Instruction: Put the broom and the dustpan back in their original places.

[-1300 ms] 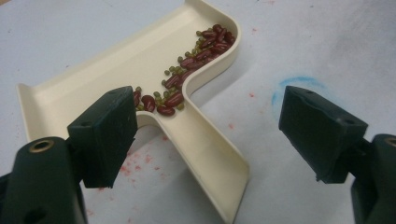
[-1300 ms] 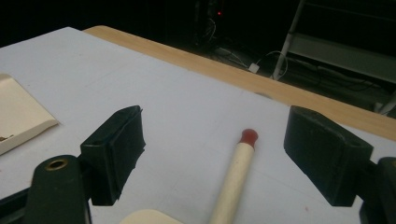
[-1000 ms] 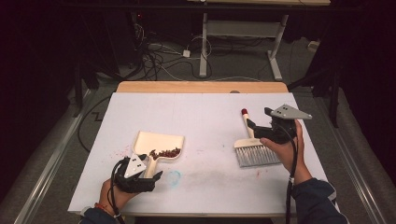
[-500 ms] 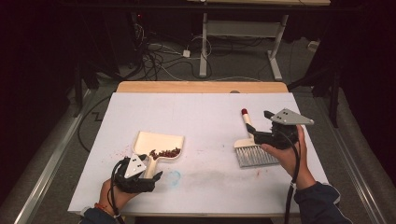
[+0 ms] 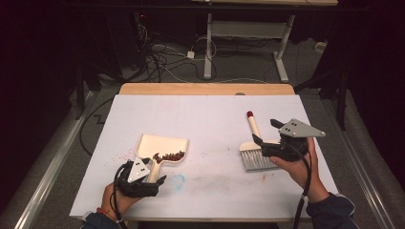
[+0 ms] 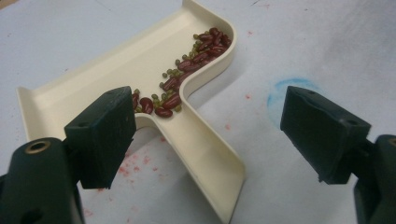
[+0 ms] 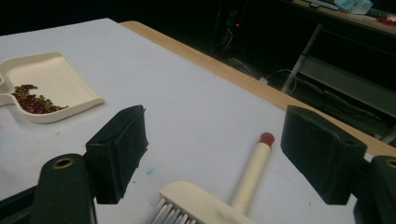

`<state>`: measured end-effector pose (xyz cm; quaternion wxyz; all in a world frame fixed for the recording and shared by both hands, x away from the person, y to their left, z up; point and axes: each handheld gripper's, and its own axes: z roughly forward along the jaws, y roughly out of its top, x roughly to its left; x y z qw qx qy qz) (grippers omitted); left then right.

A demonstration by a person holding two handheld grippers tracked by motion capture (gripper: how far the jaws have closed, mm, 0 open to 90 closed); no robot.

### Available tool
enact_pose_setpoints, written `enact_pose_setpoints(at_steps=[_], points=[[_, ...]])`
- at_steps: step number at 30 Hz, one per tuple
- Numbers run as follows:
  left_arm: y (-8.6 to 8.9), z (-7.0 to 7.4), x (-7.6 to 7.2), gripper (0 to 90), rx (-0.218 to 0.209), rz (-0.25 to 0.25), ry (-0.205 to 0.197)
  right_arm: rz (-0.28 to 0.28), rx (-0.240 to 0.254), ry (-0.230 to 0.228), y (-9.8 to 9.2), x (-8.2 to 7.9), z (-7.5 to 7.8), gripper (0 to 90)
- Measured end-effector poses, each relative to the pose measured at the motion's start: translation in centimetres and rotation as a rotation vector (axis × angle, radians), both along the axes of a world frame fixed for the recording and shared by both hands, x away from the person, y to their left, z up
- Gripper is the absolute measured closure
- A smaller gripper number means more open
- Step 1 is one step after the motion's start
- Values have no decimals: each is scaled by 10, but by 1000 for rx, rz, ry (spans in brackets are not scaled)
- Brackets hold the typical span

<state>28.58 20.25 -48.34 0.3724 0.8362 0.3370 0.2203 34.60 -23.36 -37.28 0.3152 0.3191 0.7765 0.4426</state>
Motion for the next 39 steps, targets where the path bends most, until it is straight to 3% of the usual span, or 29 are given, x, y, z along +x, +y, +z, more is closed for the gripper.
enact_pose_setpoints(at_steps=[10, 13, 39], points=[[0, 0, -1, 180, 4, -4, -4, -16, -16, -22, -7, -12, -3, 238], [0, 0, -1, 180, 4, -8, -2, -25, -35, -53, -10, -15, -4, 237], [-2, -1, 0, 180, 7, -18, -1, -20, -55, -42, -31, -29, -27, 228]])
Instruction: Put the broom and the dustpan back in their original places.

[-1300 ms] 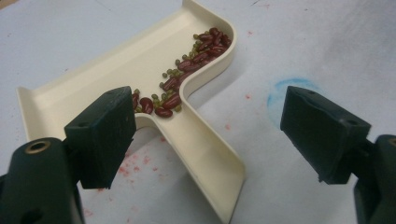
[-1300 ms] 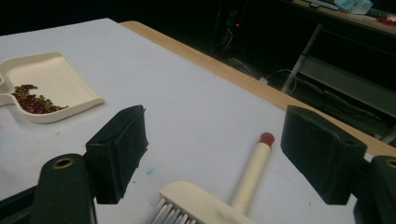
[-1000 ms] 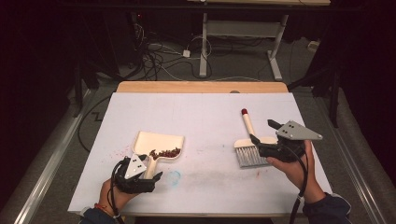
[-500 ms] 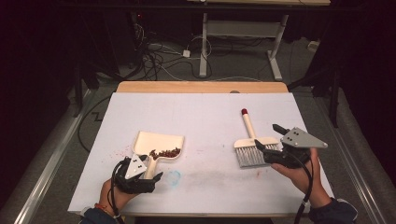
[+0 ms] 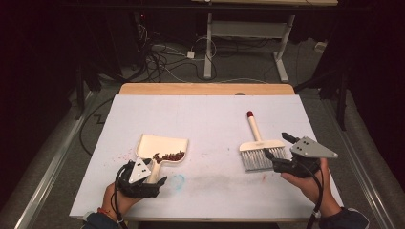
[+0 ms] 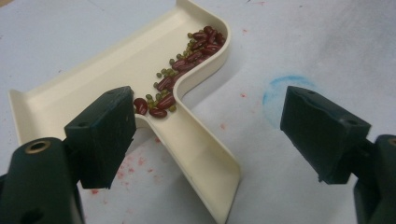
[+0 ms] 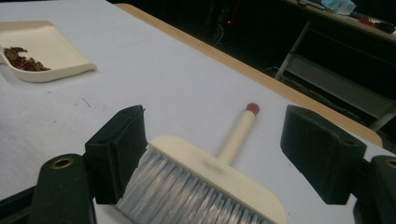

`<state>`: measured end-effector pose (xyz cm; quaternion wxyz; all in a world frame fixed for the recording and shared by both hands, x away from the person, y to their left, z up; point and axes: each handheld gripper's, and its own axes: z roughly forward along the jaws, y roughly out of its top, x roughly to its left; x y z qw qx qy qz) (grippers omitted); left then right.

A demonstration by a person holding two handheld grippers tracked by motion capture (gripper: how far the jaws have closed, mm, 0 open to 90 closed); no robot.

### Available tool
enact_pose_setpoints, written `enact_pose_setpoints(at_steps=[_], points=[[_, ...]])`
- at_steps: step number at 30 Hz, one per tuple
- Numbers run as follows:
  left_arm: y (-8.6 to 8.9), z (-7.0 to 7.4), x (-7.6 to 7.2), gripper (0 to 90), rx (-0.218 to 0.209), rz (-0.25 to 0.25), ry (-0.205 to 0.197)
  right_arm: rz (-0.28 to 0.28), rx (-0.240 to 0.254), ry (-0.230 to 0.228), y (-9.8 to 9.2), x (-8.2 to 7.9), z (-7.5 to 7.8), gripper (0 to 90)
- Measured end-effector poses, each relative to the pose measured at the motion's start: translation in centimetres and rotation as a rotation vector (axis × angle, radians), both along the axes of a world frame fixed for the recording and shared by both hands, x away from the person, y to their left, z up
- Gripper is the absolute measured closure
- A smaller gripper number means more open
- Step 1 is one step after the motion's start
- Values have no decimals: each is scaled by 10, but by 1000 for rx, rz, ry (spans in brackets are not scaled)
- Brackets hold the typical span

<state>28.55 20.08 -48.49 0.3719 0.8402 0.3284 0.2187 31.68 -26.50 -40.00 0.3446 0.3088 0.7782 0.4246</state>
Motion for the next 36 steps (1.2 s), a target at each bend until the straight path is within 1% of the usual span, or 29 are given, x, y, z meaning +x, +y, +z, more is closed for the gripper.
enact_pose_setpoints(at_steps=[3, 7, 10, 12, 13, 15, 16, 17, 19, 20, 22, 24, 25, 28, 32, 34, 36], points=[[0, 0, 0, 180, 0, -1, -1, -14, -12, -1, -1, -1, -5, 229], [0, 0, 0, 181, 3, -2, -1, -13, -36, 1, -3, -2, -12, 232], [0, 1, -1, 180, 3, -4, -2, -24, -40, 21, -7, 4, -24, 242], [0, 1, -1, 180, 4, -5, -5, -48, -57, 62, -11, 13, -37, 248], [0, 1, -1, 181, 3, -6, -4, -59, -61, 91, -13, 17, -43, 250], [0, 1, -1, 181, 9, -8, -4, -81, -55, 142, -17, 23, -52, 255], [0, 1, -1, 181, 6, -8, -3, -101, -57, 182, -18, 27, -58, 256], [0, 1, -1, 181, 6, -8, -1, -106, -56, 201, -19, 29, -62, 257], [-1, 1, -1, 181, 5, -9, -2, -126, -75, 233, -18, 32, -67, 258], [-1, 0, -1, 181, 3, -10, -1, -128, -85, 261, -18, 34, -71, 256], [-1, 1, -1, 181, 2, -9, -2, -138, -73, 301, -18, 36, -74, 263], [0, 1, -1, 181, 2, -9, -3, -143, -83, 356, -17, 38, -78, 266], [0, 1, -2, 181, 0, -9, -3, -138, -82, 362, -17, 38, -79, 265], [-1, 1, -2, 181, 2, -12, -3, -154, -75, 395, -14, 38, -78, 263], [-1, 1, -2, 181, 7, -16, -2, -159, -60, 409, -13, 37, -79, 271], [-2, 1, -1, 181, 11, -15, -2, -160, -58, 419, -12, 36, -78, 269], [-2, 0, -1, 181, 8, -15, 0, -176, -67, 413, -10, 35, -78, 274]])
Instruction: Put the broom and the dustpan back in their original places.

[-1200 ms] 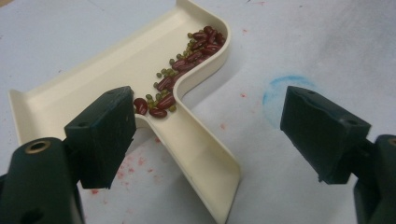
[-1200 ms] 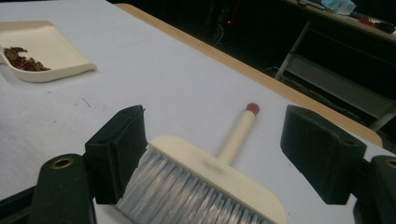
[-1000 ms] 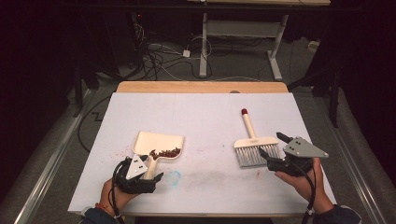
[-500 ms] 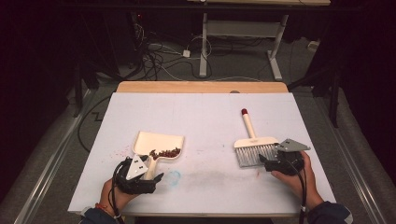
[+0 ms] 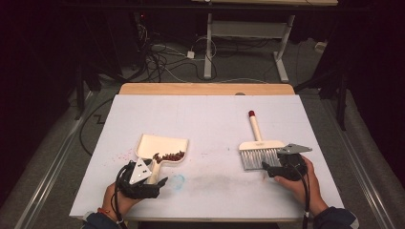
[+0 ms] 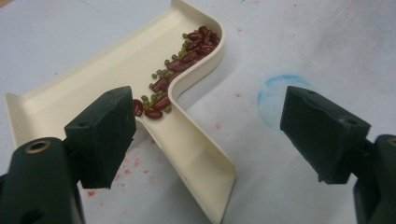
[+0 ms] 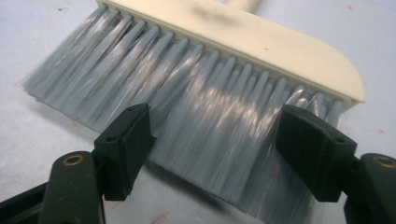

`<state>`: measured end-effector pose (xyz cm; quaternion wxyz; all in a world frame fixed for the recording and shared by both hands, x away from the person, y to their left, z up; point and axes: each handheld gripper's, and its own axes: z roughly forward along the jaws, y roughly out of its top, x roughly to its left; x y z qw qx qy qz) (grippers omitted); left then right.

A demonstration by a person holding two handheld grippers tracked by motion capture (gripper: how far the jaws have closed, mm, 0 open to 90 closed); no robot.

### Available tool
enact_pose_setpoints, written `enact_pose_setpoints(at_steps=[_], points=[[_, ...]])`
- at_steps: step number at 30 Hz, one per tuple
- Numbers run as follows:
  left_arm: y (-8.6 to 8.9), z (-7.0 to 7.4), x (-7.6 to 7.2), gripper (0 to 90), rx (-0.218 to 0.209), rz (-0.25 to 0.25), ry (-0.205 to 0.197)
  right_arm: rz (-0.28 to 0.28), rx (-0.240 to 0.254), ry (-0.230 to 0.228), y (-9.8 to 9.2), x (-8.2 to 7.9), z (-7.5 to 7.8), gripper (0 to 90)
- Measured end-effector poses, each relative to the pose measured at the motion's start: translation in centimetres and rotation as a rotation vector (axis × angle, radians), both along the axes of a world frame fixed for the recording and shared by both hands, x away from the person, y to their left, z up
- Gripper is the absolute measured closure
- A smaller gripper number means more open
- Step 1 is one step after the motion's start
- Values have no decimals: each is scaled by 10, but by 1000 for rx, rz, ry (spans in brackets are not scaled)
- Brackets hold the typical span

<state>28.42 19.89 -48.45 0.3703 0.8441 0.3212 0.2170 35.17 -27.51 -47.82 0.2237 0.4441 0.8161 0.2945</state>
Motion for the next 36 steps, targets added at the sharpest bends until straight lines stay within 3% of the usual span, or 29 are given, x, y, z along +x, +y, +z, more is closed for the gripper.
enact_pose_setpoints(at_steps=[5, 10, 17, 26, 28, 36], points=[[1, 1, -1, 181, 0, -1, -2, 6, 0, 1, 0, -1, 0, 275], [1, 1, -1, 181, -4, 2, -4, 34, 6, -32, 2, -7, 5, 286], [1, 2, -2, 181, -9, -1, -10, 51, 16, -131, 1, -15, 18, 276], [1, 4, -5, 162, -27, -8, -35, 173, 35, -260, -1, -50, 26, 251], [2, 5, -6, 162, -26, -10, -43, 192, 59, -269, -2, -54, 25, 251], [3, 5, -11, 162, -21, 0, -61, 223, 68, -275, -3, -62, 17, 245]])
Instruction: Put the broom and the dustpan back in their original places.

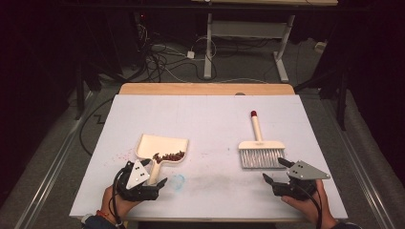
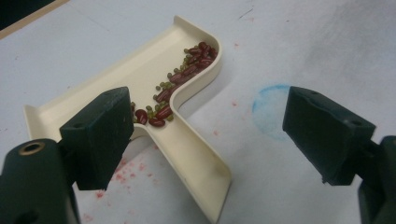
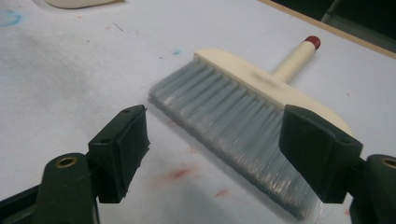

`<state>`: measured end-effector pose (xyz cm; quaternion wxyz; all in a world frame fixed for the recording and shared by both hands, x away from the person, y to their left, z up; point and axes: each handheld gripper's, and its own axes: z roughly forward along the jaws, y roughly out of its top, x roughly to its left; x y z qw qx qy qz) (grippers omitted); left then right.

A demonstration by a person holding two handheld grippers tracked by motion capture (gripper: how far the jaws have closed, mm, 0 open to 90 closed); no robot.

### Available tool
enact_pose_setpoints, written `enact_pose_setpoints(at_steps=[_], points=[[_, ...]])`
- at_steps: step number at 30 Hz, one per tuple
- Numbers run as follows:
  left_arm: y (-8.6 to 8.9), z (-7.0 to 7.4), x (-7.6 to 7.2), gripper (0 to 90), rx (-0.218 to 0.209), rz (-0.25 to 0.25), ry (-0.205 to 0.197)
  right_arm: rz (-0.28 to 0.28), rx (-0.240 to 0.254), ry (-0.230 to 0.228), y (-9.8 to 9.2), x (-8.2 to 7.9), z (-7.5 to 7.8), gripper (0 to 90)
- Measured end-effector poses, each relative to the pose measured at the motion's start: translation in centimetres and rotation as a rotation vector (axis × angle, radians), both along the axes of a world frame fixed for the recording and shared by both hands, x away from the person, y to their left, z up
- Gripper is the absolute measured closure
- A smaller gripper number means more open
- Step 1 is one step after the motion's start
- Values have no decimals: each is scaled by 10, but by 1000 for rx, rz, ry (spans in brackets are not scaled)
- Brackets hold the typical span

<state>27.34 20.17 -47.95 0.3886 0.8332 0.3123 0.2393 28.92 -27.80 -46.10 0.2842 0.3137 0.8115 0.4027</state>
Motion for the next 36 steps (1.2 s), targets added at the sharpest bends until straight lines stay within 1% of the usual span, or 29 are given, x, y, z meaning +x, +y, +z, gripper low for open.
enact_pose_setpoints(at_steps=[1, 2, 5, 7, 8, 11, 12, 13, 14, 15, 17, 18, 20, 21, 23, 24, 25, 26, 27, 28, 29, 30, 33, 34, 35, 36], points=[[1, 0, 0, 162, 2, 0, -14, -2, 6, -7, 1, 0, 1, 245], [1, 1, -1, 162, -2, 7, -6, 2, 15, -20, 1, -1, 2, 244], [2, 1, -3, 162, -7, 8, -12, 18, 58, -53, 1, -5, 7, 216], [2, 2, -4, 162, -17, 5, -13, 0, 64, -84, 1, -8, 10, 191], [2, 2, -4, 162, -14, 1, -14, -5, 69, -88, 0, -8, 11, 180], [1, 2, -5, 162, -13, -6, -16, -14, 67, -84, -1, -6, 11, 179], [2, 3, -4, 162, -9, -7, -29, -14, 70, -76, -1, -5, 10, 178], [2, 3, -4, 162, -13, -6, -28, -14, 71, -67, -1, -4, 9, 177], [2, 2, -4, 162, -18, 0, -15, -18, 66, -64, -1, -3, 8, 174], [1, 2, -4, 162, -16, 2, -13, -24, 61, -69, -2, -2, 8, 171], [1, 1, -3, 162, -12, 2, -9, -28, 64, -63, -2, -2, 9, 174], [0, 1, -2, 162, -6, -3, -21, -33, 62, -69, -3, -2, 9, 175], [0, 1, -2, 162, -1, -4, -24, -31, 62, -73, -3, -2, 9, 176], [-1, 1, -3, 162, -6, -1, -12, -34, 65, -71, -4, -2, 9, 176], [-1, 1, -3, 162, -7, -1, -11, -36, 69, -72, -4, -2, 9, 177], [0, 1, -3, 162, -3, -2, -22, -36, 69, -72, -4, -3, 10, 177], [0, 1, -3, 162, -8, 1, -11, -36, 69, -75, -3, -3, 10, 178], [0, 1, -3, 162, -9, 1, -10, -34, 69, -75, -3, -3, 10, 178], [0, 1, -2, 162, -4, -2, -21, -33, 67, -78, -3, -3, 10, 179], [0, 1, -2, 162, -3, -2, -21, -33, 66, -77, -3, -3, 10, 179], [1, 1, -2, 162, -3, -2, -21, -34, 67, -76, -3, -3, 10, 179], [0, 1, -2, 162, -9, 3, -7, -33, 68, -76, -3, -3, 11, 179], [0, 1, -2, 162, -9, 6, -6, -33, 68, -75, -3, -2, 11, 179], [0, 1, -1, 162, -8, 7, -6, -34, 65, -76, -3, -2, 11, 178], [-1, 1, -1, 162, 0, 5, -18, -36, 63, -76, -3, -2, 11, 179], [-1, 1, -1, 162, 2, 4, -20, -38, 64, -76, -3, -2, 11, 179]])
